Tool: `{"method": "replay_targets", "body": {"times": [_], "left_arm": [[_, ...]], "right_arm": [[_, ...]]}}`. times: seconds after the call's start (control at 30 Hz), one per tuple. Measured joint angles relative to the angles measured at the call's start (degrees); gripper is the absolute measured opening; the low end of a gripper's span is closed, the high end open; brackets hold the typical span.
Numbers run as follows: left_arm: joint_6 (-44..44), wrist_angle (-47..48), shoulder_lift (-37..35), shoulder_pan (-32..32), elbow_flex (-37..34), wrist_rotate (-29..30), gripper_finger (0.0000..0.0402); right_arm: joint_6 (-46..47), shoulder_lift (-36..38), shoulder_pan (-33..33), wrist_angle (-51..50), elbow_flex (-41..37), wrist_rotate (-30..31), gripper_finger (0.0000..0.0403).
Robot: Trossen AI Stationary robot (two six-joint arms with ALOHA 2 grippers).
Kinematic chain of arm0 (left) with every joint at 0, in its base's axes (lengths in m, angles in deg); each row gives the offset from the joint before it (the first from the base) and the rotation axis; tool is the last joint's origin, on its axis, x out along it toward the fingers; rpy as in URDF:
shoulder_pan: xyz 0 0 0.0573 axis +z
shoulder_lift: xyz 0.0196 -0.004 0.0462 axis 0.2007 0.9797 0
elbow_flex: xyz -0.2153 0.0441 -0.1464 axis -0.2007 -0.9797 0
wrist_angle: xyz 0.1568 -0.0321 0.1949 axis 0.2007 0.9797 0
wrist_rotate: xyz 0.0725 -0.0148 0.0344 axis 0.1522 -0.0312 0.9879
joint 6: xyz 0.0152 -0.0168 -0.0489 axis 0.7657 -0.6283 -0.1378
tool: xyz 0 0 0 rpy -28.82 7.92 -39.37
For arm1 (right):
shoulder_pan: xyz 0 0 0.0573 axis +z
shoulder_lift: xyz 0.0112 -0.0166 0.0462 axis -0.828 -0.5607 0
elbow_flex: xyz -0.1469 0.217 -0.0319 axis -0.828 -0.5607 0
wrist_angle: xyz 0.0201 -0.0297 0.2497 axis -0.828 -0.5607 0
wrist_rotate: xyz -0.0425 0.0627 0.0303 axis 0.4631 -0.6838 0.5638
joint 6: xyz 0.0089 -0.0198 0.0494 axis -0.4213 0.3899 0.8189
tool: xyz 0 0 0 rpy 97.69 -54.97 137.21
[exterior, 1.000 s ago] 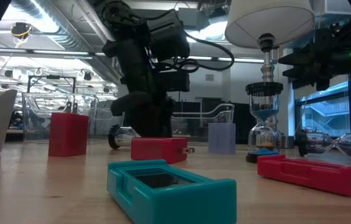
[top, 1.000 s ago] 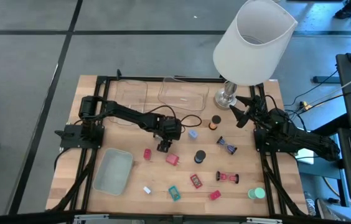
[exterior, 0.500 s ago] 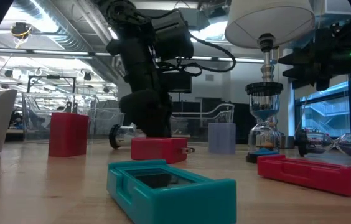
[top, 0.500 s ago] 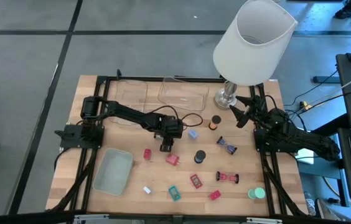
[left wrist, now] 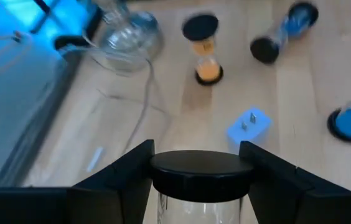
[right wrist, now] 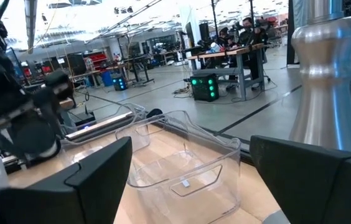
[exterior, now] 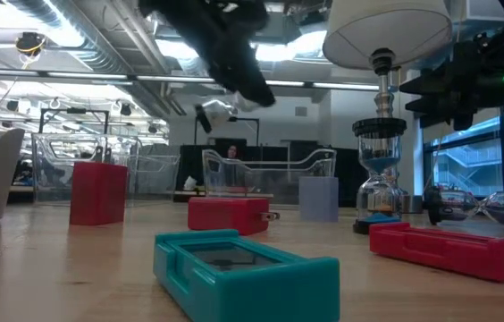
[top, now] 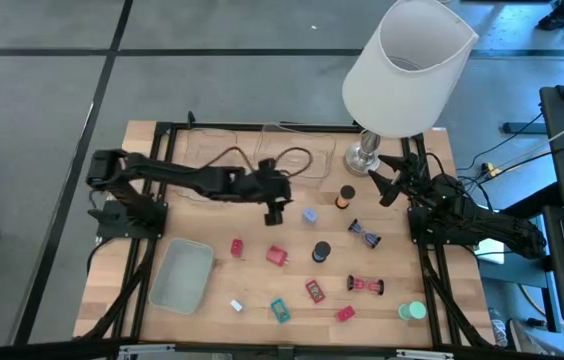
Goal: Pick & Place Office items
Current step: Put the white hourglass into the left transparent bin
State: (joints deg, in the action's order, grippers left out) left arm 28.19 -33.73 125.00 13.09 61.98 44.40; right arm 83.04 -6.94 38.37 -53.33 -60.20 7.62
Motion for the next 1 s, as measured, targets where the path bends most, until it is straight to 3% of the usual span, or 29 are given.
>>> {"method": "replay_targets", "body": {"times": [0.33, 0.5, 0.67, 0.8, 1.0], "left_arm": [[-4.83, -19.31, -21.16, 0.07, -24.22, 15.18, 0.0211], [-4.98, -32.91, -28.71, 0.51, -37.56, 32.52, 0.0211], [-6.83, -49.29, -30.91, 3.36, -49.18, 47.99, 0.0211], [-9.60, -59.41, -30.64, 8.10, -55.38, 50.79, 0.0211], [-15.86, -60.79, -28.74, 15.69, -59.37, 49.32, 0.0212]], "right_arm": [[0.00, 0.00, 0.05, -0.40, 0.01, -3.54, 0.0327], [0.00, 0.00, 0.05, -0.42, 0.01, -3.54, 0.0327], [-0.02, 0.00, 0.05, -0.42, 0.01, -3.52, 0.0327], [-0.03, 0.00, 0.05, -0.42, 0.00, -3.27, 0.0327], [-0.98, 0.00, 0.05, -0.40, 0.01, -2.90, 0.0327]]}}
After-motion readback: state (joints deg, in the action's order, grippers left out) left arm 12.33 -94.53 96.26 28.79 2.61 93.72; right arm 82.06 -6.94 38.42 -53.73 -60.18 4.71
